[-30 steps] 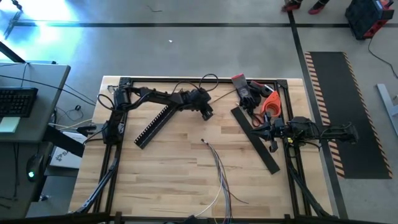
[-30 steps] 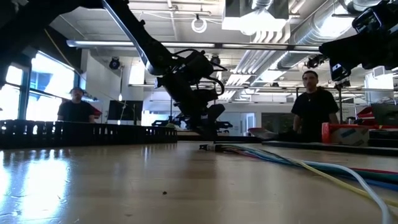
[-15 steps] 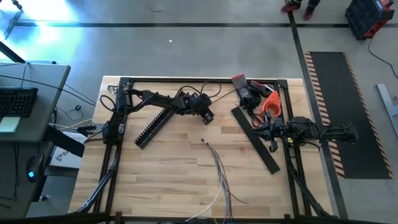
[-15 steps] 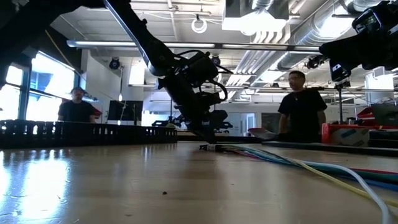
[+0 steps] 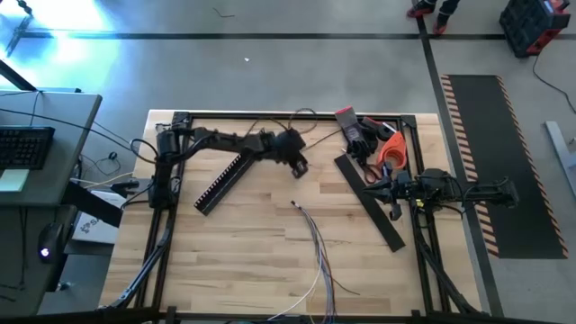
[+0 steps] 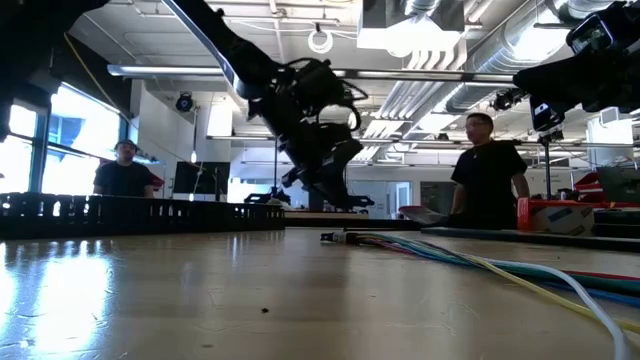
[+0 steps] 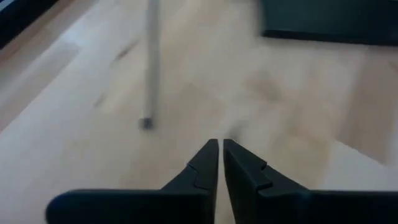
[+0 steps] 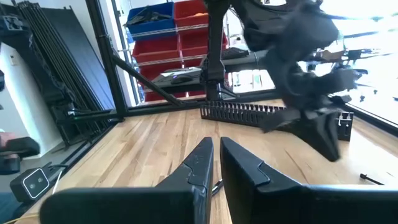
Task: Ziptie cables
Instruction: Prepare the cables on the table
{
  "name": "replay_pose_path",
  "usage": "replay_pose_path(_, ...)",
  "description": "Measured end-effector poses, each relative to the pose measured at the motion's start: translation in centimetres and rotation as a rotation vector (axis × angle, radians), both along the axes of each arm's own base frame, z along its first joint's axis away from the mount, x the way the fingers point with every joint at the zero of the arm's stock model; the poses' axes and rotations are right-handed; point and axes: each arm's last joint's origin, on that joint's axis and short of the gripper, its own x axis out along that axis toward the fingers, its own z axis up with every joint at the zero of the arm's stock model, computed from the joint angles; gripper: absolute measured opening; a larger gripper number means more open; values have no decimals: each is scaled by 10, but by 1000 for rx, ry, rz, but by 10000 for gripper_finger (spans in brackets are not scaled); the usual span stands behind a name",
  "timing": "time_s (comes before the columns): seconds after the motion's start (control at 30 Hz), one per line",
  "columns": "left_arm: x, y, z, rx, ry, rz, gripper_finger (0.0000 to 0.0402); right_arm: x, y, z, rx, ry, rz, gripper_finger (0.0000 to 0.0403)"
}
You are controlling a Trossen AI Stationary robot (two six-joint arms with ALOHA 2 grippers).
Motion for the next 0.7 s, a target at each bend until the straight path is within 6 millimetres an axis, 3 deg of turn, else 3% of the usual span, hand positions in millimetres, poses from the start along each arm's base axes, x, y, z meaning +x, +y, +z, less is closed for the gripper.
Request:
replay_pose_path(0.17, 3, 21, 0, -25, -39, 46, 77, 0, 0, 0, 0, -1, 0, 16)
replay_pose_path(0.37, 14, 28, -17, -43, 6, 83, 148, 0, 0, 0, 0, -1, 0, 16)
replay_pose_path(0.57, 33, 20, -14, 93, 47, 151, 148, 0, 0, 0, 0, -1, 0, 16)
replay_pose_path(0.7, 35, 21, -15, 35, 84, 204, 128, 0, 0, 0, 0, -1, 0, 16)
